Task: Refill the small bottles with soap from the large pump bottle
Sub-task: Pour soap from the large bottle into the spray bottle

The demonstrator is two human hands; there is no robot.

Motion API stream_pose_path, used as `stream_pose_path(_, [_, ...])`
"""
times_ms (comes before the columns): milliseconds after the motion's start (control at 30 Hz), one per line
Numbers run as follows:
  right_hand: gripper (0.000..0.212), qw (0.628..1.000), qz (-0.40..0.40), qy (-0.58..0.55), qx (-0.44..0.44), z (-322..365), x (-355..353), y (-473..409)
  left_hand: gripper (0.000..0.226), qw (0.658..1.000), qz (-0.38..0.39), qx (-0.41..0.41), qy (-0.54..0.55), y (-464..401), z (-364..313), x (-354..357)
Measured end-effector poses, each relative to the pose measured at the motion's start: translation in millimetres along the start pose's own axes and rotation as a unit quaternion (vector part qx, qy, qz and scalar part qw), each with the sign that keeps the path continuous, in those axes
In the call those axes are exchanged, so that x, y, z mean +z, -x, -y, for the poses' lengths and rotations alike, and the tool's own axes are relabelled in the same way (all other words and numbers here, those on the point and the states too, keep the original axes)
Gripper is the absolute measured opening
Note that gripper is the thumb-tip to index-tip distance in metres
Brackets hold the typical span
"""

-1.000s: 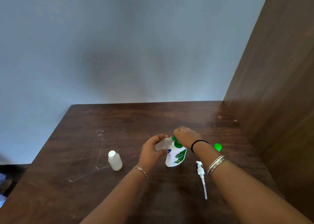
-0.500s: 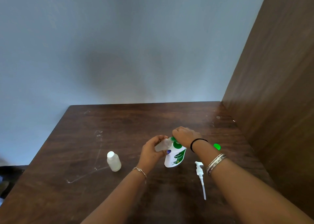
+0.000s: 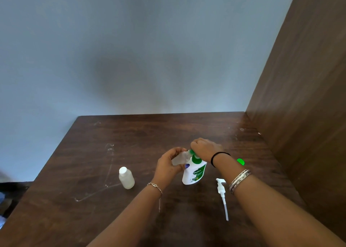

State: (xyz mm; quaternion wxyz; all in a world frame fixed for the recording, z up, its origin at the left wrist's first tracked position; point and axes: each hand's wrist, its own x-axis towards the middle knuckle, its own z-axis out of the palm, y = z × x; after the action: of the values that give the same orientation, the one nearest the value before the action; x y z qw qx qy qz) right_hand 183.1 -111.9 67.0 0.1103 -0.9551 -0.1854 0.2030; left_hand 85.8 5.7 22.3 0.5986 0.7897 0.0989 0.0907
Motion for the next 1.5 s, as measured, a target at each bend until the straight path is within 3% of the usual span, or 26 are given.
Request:
stream_pose_path(200, [0.032, 1.000, -0.001, -0.019, 0.008, 0.2, 2.6, 6.0, 0.039, 1.000, 0.005, -0.004, -0.007, 1.2, 2.6, 0.7])
stream_pose_path(1500, [0.023, 1.000, -0.003, -0.011, 0.010, 0.9, 0.1, 0.3, 0.039, 0.999, 0.008, -0.005, 0.043, -0.2, 3.2, 3.1])
